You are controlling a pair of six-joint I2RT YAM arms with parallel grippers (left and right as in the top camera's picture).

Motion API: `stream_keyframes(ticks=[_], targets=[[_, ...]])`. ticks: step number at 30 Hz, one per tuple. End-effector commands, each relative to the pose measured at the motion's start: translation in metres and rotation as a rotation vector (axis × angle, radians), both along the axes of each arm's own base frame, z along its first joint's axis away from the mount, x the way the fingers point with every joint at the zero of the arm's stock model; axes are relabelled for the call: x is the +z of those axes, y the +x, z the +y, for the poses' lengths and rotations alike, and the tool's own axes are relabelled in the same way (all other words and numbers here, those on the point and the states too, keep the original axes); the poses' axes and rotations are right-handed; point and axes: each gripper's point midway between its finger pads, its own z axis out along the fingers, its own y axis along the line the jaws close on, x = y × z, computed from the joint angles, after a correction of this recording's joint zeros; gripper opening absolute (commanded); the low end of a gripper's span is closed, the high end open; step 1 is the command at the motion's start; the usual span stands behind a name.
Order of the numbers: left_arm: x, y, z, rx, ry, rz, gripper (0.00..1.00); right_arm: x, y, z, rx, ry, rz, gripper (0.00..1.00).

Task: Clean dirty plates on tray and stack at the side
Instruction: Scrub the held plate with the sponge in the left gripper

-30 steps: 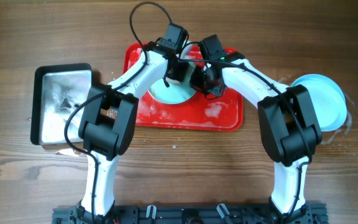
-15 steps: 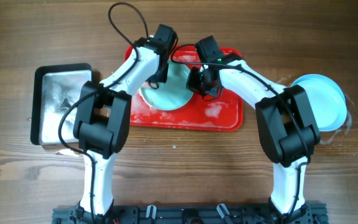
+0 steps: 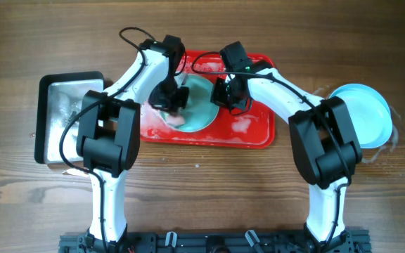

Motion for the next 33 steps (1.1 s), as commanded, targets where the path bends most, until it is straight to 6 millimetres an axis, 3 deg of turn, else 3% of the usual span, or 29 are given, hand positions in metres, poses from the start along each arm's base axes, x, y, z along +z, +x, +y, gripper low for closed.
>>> stream_keyframes(ticks=[1,8,11,13,17,20,24,29,33], targets=[[-0.007,-0.003,-0.058,-0.052,-0.286,0.015,0.04,-0.021,-0.001,-0.015,-0.052,-0.057,0.033,0.04],[0.001,0.056,-0.086,-0.101,-0.387,-0.255,0.04,-0.021,-0.001,-0.015,-0.049,-0.057,0.033,0.04],[0.005,0.085,-0.088,-0.102,-0.37,-0.384,0.04,-0.021,-0.002,-0.015,-0.049,-0.057,0.033,0.04],[0.002,0.103,-0.073,-0.048,-0.27,-0.455,0.04,-0.021,-0.002,-0.015,-0.049,-0.057,0.033,0.04],[-0.005,0.124,-0.017,0.114,0.055,-0.547,0.04,-0.021,-0.001,-0.015,-0.049,-0.057,0.033,0.04],[-0.005,0.117,0.027,0.155,0.301,-0.553,0.04,-0.021,-0.001,-0.015,-0.049,-0.057,0.033,0.04],[-0.003,0.096,0.061,0.129,0.49,-0.497,0.04,-0.021,-0.001,-0.015,-0.049,-0.057,0.032,0.04],[-0.009,0.06,0.07,0.076,0.529,-0.34,0.04,-0.021,-0.001,-0.015,-0.049,-0.057,0.032,0.04],[-0.019,0.02,0.047,0.0,0.369,-0.14,0.04,-0.021,-0.001,-0.015,-0.049,-0.057,0.033,0.05]])
